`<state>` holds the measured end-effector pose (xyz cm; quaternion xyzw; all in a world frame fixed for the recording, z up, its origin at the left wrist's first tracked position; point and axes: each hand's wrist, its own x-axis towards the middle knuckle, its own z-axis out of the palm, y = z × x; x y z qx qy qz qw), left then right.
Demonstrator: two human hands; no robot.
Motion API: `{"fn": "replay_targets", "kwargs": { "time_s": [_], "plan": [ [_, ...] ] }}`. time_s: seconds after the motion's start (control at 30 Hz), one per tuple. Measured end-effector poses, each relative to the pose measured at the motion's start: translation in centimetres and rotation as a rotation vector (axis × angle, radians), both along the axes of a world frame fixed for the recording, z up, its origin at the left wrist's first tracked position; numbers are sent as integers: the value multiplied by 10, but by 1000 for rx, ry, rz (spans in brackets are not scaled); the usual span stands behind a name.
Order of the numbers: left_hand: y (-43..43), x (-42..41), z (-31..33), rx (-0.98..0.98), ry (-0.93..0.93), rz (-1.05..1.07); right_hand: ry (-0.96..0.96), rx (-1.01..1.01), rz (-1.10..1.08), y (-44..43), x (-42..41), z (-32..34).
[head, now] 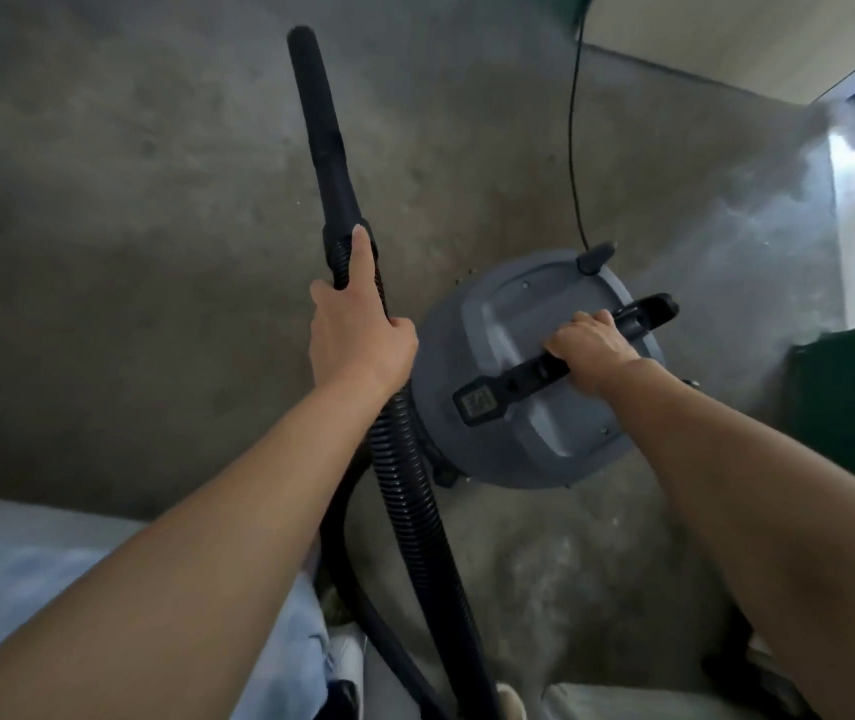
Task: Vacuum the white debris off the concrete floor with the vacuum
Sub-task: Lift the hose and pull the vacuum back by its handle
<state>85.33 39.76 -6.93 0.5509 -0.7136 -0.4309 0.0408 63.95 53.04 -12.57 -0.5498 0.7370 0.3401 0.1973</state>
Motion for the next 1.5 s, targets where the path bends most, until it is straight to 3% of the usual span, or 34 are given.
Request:
{"fn": "replay_targets", "kwargs": {
  "time_s": [0.27, 0.47, 0.93, 1.13, 1.5],
  "plan": [
    [-99, -90, 11, -57, -58, 28, 13, 4, -107, -61, -92, 0],
    [-167, -168, 21, -222, -167, 1, -89, -181, -165, -133, -176, -5],
    [-292, -295, 29, -468, -285, -343, -165, -258, -296, -322, -309, -3],
    [-406, -349, 36, -554, -363, -458, -170, -272, -368, -428, -360, -1],
    [-576, -469, 56, -659, -285, -636, -226, -358, -415, -597, -462, 2]
  ]
}}
